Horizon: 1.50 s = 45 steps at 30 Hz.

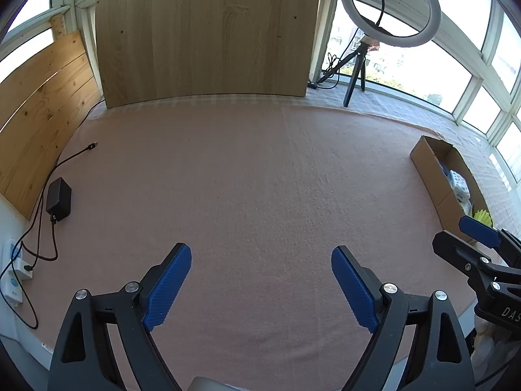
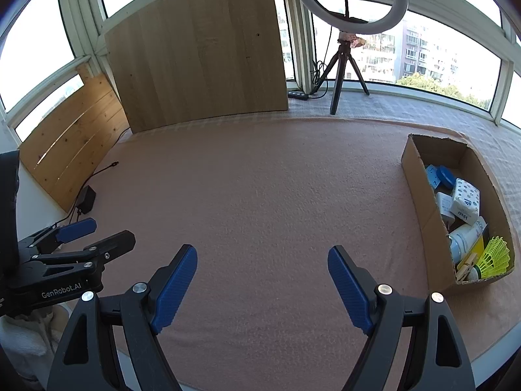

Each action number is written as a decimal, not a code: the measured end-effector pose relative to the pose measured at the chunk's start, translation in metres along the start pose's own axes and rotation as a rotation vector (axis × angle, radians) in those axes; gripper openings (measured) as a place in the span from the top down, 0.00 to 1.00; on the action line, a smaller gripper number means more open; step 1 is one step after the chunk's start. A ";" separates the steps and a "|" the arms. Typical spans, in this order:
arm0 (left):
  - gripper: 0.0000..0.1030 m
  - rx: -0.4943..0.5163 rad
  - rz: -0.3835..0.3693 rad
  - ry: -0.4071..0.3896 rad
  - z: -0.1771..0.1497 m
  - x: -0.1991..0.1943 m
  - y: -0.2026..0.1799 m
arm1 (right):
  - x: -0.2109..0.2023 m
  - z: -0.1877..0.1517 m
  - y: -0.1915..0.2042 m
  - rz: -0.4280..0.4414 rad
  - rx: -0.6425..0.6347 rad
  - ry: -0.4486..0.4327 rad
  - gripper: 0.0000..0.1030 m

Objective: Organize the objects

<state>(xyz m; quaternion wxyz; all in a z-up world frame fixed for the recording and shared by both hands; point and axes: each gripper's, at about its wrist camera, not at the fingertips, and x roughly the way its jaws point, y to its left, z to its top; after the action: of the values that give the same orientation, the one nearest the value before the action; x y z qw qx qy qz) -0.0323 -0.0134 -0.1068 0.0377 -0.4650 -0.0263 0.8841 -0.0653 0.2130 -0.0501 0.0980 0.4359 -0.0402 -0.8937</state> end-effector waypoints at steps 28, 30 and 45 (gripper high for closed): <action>0.12 0.011 -0.002 -0.001 0.009 0.008 -0.006 | 0.003 0.002 -0.009 -0.010 0.009 0.001 0.23; 0.12 0.010 -0.002 -0.002 0.011 0.009 -0.006 | 0.003 0.002 -0.010 -0.010 0.009 0.002 0.23; 0.12 0.016 -0.004 -0.002 0.011 0.011 -0.008 | 0.006 0.002 -0.016 -0.011 0.012 0.006 0.23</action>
<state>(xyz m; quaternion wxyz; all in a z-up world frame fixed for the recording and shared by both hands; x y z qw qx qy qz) -0.0477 -0.0044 -0.1086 0.0430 -0.4638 -0.0201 0.8847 -0.0726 0.2268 -0.0566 0.0906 0.4394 -0.0428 -0.8927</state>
